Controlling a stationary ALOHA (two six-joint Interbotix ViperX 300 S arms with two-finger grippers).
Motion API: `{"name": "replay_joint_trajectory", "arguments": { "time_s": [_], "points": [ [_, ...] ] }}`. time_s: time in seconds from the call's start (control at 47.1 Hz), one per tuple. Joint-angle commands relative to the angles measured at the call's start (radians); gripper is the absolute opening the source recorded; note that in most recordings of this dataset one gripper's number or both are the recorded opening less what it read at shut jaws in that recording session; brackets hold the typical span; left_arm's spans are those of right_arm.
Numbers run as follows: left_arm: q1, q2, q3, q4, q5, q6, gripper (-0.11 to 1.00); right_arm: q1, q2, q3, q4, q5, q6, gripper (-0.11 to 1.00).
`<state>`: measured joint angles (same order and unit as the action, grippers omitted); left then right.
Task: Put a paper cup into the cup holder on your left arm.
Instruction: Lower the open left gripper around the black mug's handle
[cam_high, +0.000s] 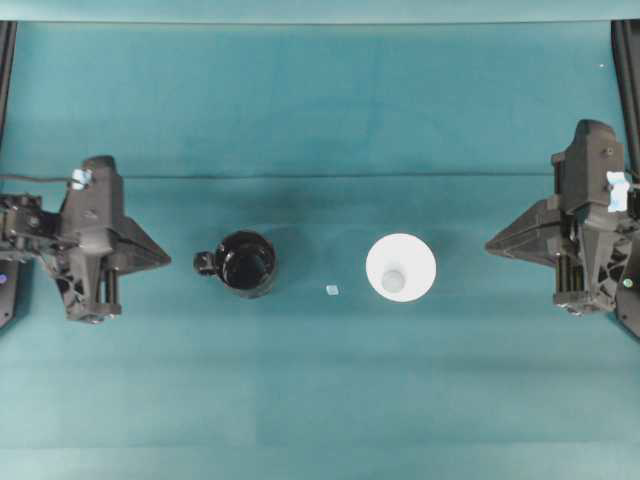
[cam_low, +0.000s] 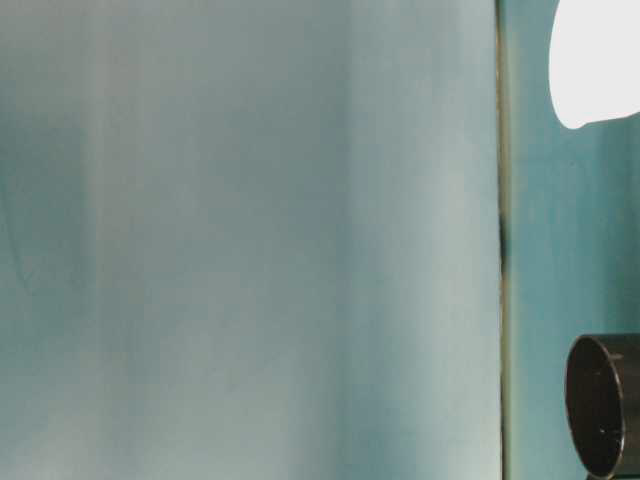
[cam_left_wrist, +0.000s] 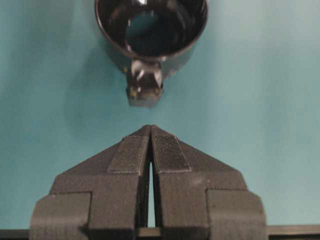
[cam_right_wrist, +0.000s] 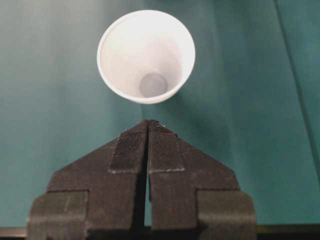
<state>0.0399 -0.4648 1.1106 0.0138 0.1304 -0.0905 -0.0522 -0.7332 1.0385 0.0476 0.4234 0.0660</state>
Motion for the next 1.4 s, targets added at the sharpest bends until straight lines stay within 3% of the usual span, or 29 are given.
{"name": "replay_joint_trajectory", "arguments": {
  "time_s": [0.0,0.679,0.742,0.827,0.997,1.082,1.379],
  "points": [
    [-0.002,0.012,-0.009,0.003,-0.021,0.0,0.03,-0.003,0.0,-0.028,0.003,-0.005,0.008,0.0],
    [0.005,0.067,-0.011,0.002,-0.04,0.002,0.05,-0.003,0.0,-0.028,0.003,-0.003,0.008,0.0],
    [0.008,0.069,-0.012,0.003,-0.04,-0.002,0.11,-0.003,0.002,-0.028,0.003,-0.003,0.008,0.0],
    [0.028,0.067,-0.012,0.002,-0.041,-0.017,0.27,-0.003,0.002,-0.028,0.003,-0.003,0.008,0.0],
    [0.038,0.066,-0.012,0.003,-0.06,-0.015,0.78,-0.003,0.002,-0.028,0.003,-0.003,0.008,0.0],
    [0.038,0.071,-0.015,0.003,-0.078,-0.012,0.95,-0.003,0.002,-0.028,0.003,-0.003,0.008,-0.01],
    [0.035,0.133,-0.044,0.002,-0.1,-0.017,0.92,-0.003,0.002,-0.028,0.003,-0.003,0.008,-0.01]
  ]
}}
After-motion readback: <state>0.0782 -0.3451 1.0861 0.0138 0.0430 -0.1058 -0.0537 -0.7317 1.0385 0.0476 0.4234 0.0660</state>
